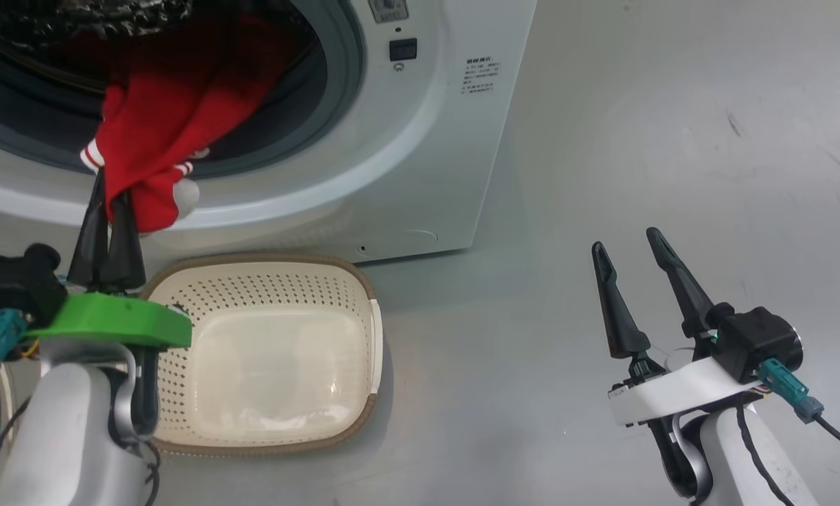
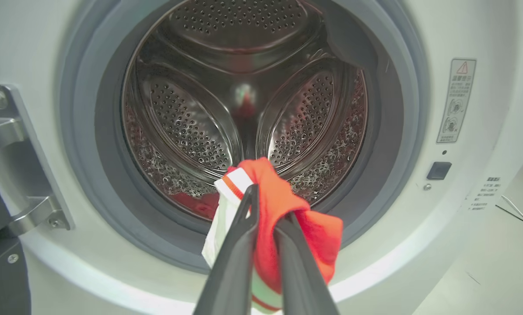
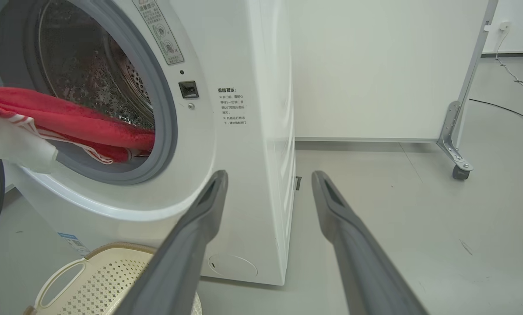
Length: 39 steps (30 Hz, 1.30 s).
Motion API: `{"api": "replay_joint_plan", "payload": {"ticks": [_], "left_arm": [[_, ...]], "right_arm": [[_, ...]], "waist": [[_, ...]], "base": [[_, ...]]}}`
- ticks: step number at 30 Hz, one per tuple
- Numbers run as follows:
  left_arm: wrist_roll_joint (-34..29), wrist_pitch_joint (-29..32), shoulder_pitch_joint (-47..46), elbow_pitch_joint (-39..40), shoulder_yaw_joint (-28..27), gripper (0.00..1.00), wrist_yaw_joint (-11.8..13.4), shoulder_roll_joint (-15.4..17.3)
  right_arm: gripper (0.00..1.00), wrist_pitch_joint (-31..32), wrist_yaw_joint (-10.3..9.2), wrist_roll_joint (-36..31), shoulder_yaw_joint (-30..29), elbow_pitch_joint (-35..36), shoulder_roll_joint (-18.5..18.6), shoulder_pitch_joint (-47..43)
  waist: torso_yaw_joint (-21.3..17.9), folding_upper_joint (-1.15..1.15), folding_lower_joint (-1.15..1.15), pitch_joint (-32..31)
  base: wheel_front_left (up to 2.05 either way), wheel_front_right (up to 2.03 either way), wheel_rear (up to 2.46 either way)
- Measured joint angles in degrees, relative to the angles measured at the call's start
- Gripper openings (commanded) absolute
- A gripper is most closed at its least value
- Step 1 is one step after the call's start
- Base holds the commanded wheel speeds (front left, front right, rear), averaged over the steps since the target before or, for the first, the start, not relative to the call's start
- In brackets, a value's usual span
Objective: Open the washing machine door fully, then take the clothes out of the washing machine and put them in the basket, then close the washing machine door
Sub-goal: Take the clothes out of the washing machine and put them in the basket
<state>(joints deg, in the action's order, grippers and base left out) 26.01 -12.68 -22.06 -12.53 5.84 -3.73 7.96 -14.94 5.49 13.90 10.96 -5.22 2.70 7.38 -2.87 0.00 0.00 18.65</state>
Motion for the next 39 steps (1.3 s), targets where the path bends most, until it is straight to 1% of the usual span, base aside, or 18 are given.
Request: {"api": "replay_joint_plan", "payload": {"ticks": [6, 11, 16, 20, 29, 39], "left_arm": [[-0.42, -0.52, 5.69, 1.38, 0.22, 0.00, 1.74, -1.59], [-0.91, -0.52, 9.60, 4.22, 1.68, 0.00, 2.40, -2.38], [-1.63, -0.52, 11.85, 6.84, 2.64, 0.00, 2.46, -2.53], [-2.52, -0.51, 13.73, 9.01, 2.66, 0.00, 3.21, -2.27], [-2.37, 0.03, 17.17, 11.47, 3.05, 0.00, 4.52, -2.63], [-0.40, 1.41, 20.05, 9.71, 3.75, 0.00, 5.04, -3.30]], "right_arm": [[1.00, 0.00, 0.19, 0.05, 0.11, -0.42, -0.01, -2.74], [1.00, 0.00, 0.43, 0.07, -0.13, -0.48, -0.05, -5.65], [1.00, 0.00, 0.43, 0.07, -0.31, -0.24, -0.09, -7.08], [1.00, 0.00, 0.49, 0.07, 0.53, -0.01, -0.14, -7.41], [1.00, 0.00, 0.49, 0.07, 0.49, 1.30, -0.14, -7.94], [1.00, 0.00, 0.51, -0.10, 1.42, 3.07, -0.14, -7.83]], "waist": [[0.41, 0.00, 0.00, -4.22], [1.17, 0.00, 0.00, -8.04], [2.49, 0.00, 0.00, -10.11], [3.52, 0.00, 0.00, -11.02], [4.32, 0.00, 0.00, -10.02], [4.22, 0.00, 0.00, -6.58]], "base": [[0.00, 0.00, 0.00], [0.00, 0.00, 0.00], [0.00, 0.00, 0.00], [0.00, 0.00, 0.00], [0.00, 0.00, 0.00], [0.00, 0.00, 0.00]]}}
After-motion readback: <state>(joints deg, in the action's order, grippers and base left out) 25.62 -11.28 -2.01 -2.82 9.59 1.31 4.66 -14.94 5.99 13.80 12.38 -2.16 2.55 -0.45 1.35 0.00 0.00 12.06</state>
